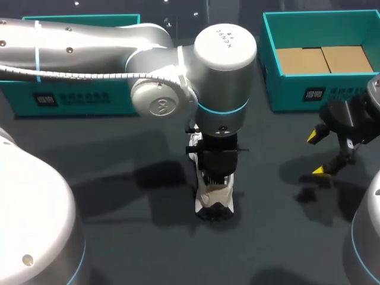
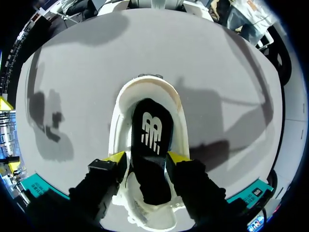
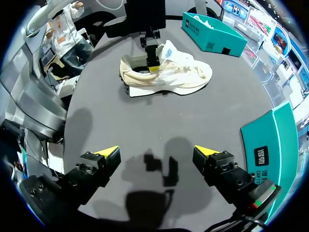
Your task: Take the shoe out of the shoebox, open the shoe tongue, remove and reinsert the insole, then place the shoe into the shoebox
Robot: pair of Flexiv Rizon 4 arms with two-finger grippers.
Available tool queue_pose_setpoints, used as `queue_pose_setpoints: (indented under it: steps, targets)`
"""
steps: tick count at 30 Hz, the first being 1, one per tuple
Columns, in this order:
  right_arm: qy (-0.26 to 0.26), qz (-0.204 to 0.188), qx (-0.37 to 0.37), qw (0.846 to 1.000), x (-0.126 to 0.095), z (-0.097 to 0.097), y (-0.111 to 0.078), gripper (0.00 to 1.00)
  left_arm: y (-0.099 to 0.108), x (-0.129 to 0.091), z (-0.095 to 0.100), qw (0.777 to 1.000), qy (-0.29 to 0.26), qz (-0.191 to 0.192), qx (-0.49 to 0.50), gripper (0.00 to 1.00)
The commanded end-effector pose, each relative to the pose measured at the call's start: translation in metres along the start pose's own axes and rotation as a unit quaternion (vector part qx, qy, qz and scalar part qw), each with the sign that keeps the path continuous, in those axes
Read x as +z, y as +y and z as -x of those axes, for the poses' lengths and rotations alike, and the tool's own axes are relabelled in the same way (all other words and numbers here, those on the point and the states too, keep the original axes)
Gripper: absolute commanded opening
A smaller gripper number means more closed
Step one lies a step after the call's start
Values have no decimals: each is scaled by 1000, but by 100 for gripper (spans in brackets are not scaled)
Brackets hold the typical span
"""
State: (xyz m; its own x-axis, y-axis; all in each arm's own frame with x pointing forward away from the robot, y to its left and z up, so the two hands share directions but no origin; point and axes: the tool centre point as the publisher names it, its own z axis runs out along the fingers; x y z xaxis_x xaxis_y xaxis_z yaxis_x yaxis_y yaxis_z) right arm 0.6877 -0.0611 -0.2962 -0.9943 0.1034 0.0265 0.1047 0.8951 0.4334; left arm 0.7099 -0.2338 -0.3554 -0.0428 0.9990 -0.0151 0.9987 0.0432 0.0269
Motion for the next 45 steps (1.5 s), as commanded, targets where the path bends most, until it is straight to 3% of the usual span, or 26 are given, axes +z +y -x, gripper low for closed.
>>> queue_pose_setpoints:
  steps: [1, 6, 8, 17, 24, 32, 45]
  targets:
    - [-2, -1, 0, 1000, 1, -2, 0, 100, 4, 2, -1, 1000, 0, 0, 0, 73]
    - [-2, -1, 0, 1000, 1, -2, 0, 100, 6, 3, -3, 1000, 1, -1, -2, 96]
    - [-2, -1, 0, 1000, 1, -2, 0, 100, 7, 2, -4, 1000, 0, -1, -3, 99]
    - [-2, -1, 0, 1000, 1, -2, 0, 100, 19, -6, -4, 1000, -13, -5, -7, 83]
    - [-2, -1, 0, 1000, 1, -2, 0, 100, 27, -8, -1, 1000, -16, -12, -1, 85]
    - [-2, -1, 0, 1000, 1, -2, 0, 100, 26, -9, 3, 1000, -15, -17, 11, 66]
    - [-2, -1, 0, 1000, 1, -2, 0, 100, 47, -21, -9, 1000, -13, -15, -4, 69]
